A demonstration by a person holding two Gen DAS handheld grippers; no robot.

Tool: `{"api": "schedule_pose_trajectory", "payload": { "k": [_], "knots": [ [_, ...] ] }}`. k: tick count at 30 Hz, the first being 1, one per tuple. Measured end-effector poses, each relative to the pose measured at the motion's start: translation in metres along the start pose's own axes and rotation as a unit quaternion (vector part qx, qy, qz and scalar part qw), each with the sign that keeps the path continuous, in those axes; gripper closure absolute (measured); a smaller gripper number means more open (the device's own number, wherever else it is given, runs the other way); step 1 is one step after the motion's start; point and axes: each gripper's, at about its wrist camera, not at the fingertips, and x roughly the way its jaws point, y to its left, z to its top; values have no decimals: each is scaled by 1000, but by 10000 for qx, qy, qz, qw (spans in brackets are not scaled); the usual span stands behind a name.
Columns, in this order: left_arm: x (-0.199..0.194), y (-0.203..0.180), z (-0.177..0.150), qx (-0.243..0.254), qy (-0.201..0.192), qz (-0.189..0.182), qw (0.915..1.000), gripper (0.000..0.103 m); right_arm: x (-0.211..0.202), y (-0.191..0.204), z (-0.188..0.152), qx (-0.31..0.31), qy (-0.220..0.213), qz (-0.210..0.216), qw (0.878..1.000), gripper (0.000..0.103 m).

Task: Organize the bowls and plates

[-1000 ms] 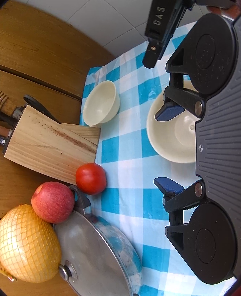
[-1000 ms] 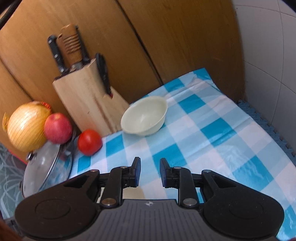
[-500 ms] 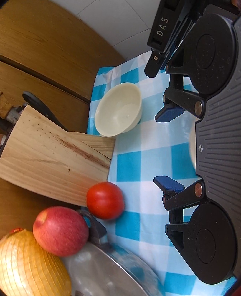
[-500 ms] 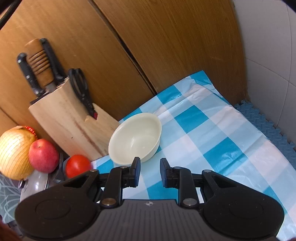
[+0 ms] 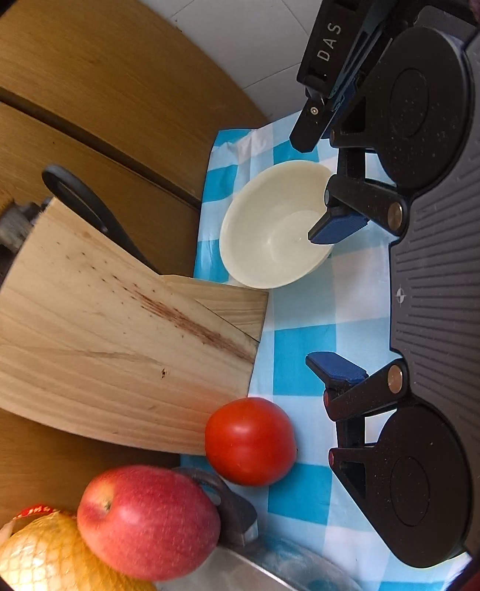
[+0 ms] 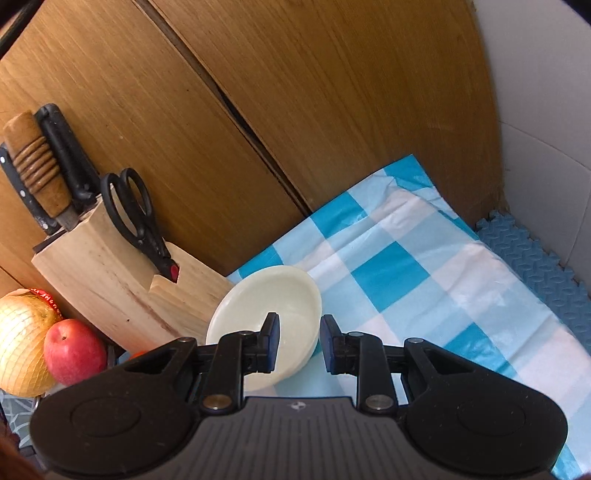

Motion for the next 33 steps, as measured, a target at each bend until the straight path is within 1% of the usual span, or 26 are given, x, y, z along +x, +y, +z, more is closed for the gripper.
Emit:
{"api": "schedule_pose_trajectory", "payload": {
  "k": [5, 8, 10, 13, 15, 19, 22, 24, 25, 28, 30, 32, 33],
  "knots": [
    [7, -3, 5, -40, -30, -78, 10000, 31, 15, 3, 2, -60, 33, -17, 10000, 80],
    [11, -5, 7, -45, -61, -117, 9999, 31, 24, 3, 1, -177, 27, -146, 9997, 79],
    [17, -6, 8, -95, -23, -116, 9999, 31, 32, 0, 1, -165, 61, -175, 9997, 80],
    [26, -5, 9, -184, 90, -196, 9996, 34, 41, -4, 0, -142, 155, -192, 9996, 80],
    [31, -6, 9, -121, 113, -150, 9998, 35, 46, -4, -1, -186, 189, -208, 9994, 79],
    [36, -9, 10, 27, 77, 8, 10000, 39, 54, -2, -3, -323, 184, -290, 9989, 80],
    [42, -9, 9, 54, 115, 31, 9999, 40, 59, -2, -3, -363, 246, -327, 9985, 80],
    [47, -8, 9, 98, 221, 41, 9997, 43, 62, 0, -5, -450, 285, -382, 9979, 82],
    [49, -9, 8, 123, 267, 67, 9995, 45, 63, 1, -5, -488, 311, -373, 9976, 85],
    [50, -11, 6, 214, 250, 95, 9994, 49, 62, 5, -5, -536, 321, -354, 9974, 89],
    [49, -13, 5, 317, 258, 83, 9991, 56, 61, 6, -6, -573, 354, -312, 9972, 91],
    [49, -15, 4, 420, 248, 85, 9988, 66, 62, 6, -7, -568, 408, -294, 9971, 91],
    [49, -17, 3, 436, 243, 89, 9987, 67, 61, 5, -7, -549, 429, -284, 9972, 91]
  ]
}}
